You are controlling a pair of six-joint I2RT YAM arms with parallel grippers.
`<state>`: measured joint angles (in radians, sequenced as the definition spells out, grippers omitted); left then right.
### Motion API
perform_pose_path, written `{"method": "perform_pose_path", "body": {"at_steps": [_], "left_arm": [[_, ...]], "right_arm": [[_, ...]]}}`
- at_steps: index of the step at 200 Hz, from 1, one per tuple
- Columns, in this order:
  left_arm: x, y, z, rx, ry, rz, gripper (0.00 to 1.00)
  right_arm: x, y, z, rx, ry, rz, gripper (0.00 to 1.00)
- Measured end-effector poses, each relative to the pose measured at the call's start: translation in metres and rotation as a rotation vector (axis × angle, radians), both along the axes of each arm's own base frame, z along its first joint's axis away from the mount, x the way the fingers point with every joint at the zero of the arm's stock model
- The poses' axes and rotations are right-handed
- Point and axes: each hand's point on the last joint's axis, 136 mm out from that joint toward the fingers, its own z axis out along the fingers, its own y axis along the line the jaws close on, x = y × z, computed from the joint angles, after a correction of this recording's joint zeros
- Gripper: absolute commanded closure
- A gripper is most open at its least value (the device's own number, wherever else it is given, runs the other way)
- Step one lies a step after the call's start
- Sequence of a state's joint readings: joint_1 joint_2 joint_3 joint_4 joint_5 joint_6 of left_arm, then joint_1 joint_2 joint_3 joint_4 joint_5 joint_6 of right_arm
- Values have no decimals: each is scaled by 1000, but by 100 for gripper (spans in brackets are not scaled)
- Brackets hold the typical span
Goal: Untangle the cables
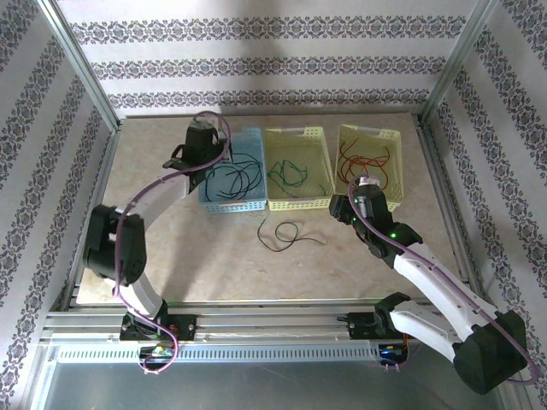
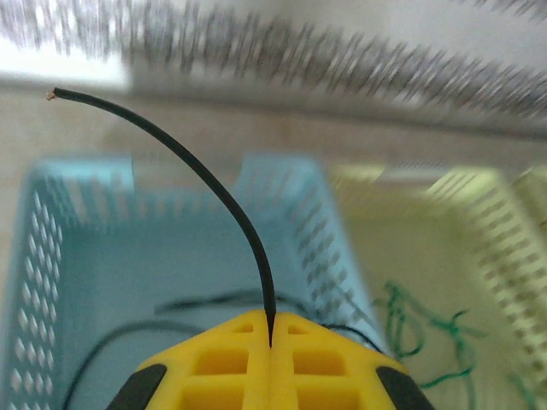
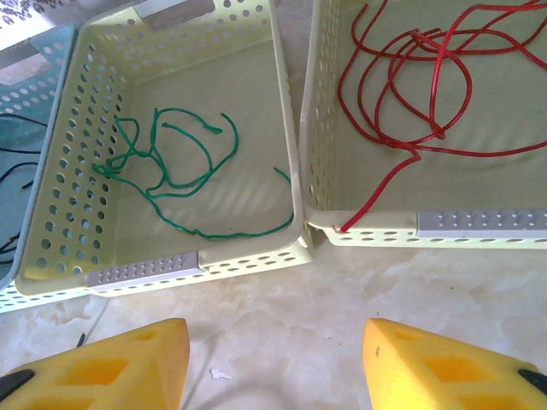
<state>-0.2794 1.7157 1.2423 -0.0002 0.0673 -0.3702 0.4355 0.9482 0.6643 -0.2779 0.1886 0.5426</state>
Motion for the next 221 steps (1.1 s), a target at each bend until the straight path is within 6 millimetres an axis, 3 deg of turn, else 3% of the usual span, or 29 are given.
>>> {"method": "perform_pose_path", "body": {"at_steps": [4,21,31,47,63,81,102,122,137,154,170,179,202,221], "left_arm": [[-1,0,-13,-2,32,6,100],[-4,0,-52,-12,129,29,80],[-6,0,-65,-15,166,40,59],[-7,1,-67,-23,178,54,30],[-7,2,-58,-19,157,61,17],[-12,-3,-38,5,116,39,14],[-27,-25,-2,40,42,-36,13],[-58,-65,29,79,-25,-166,13],[-89,-101,34,118,-48,-289,12],[-132,-142,13,174,-10,-456,14],[-169,-170,-24,228,71,-592,27],[-187,-181,-49,246,131,-652,28],[-214,-198,-99,281,251,-742,28],[-224,-204,-129,309,310,-765,32]], "right_arm": [[0,0,0,0,0,1,44],[-1,1,0,1,1,8,44],[-1,1,0,0,1,12,44],[-1,2,0,-4,1,20,44],[-1,2,-1,-9,1,25,44],[-1,2,-1,-12,0,27,44],[-1,2,-1,-13,2,26,44],[0,1,-2,-15,5,19,44],[0,-1,-2,-17,3,7,44],[2,-6,-2,-17,3,-12,44],[3,-10,-2,-14,5,-32,44],[4,-13,-3,-10,7,-44,44],[4,-14,-4,-3,12,-53,44],[3,-14,-5,-4,15,-53,44]]}}
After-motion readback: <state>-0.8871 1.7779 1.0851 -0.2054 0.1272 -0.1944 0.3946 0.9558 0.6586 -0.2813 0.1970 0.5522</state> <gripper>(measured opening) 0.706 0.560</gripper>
